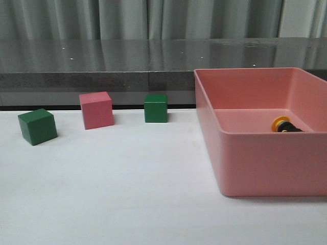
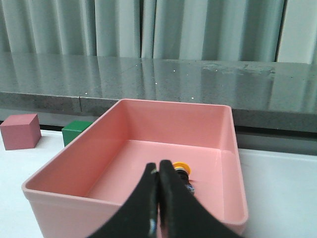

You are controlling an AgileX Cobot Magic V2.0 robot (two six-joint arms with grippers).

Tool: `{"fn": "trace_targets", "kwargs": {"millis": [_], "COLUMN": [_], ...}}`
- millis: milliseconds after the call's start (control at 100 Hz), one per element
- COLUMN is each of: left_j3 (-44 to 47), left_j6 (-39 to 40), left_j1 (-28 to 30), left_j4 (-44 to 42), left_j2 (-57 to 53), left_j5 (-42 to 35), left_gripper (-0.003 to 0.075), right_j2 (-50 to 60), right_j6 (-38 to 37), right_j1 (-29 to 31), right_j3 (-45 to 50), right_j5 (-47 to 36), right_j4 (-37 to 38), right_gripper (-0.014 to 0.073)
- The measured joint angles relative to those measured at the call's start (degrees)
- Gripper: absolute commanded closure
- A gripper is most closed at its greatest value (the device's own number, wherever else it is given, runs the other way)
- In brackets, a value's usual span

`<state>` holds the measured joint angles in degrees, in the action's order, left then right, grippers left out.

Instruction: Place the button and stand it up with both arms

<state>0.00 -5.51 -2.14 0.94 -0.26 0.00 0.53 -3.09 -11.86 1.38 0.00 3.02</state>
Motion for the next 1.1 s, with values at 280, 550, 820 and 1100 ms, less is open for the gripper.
{"fn": "trace_targets", "kwargs": {"millis": [280, 550, 820, 1100], "left_j3": [0.0, 0.0, 0.0, 0.0], "left_j6": [0.0, 0.0, 0.0, 0.0], "left_j1": [0.0, 0.0, 0.0, 0.0], "left_j4": [0.0, 0.0, 0.0, 0.0], "left_j2": [0.0, 0.0, 0.0, 0.0], "left_j5": [0.0, 0.0, 0.0, 0.0], "left_gripper": [0.0740, 0.0740, 0.0740, 0.0740], "right_j2": [0.0, -1.6, -22.6, -48.5], "right_j6": [0.0, -4.3, -4.9, -4.1], "right_j1": [0.0, 0.0, 0.0, 0.0], "right_j3": [0.0, -10.2, -32.5, -49.0], "right_j5": [-1.0, 8.3, 20.6, 20.0], "right_j4": [0.0, -4.3, -4.9, -4.1], "right_gripper": [0.0663, 0.0663, 0.0663, 0.0663]}}
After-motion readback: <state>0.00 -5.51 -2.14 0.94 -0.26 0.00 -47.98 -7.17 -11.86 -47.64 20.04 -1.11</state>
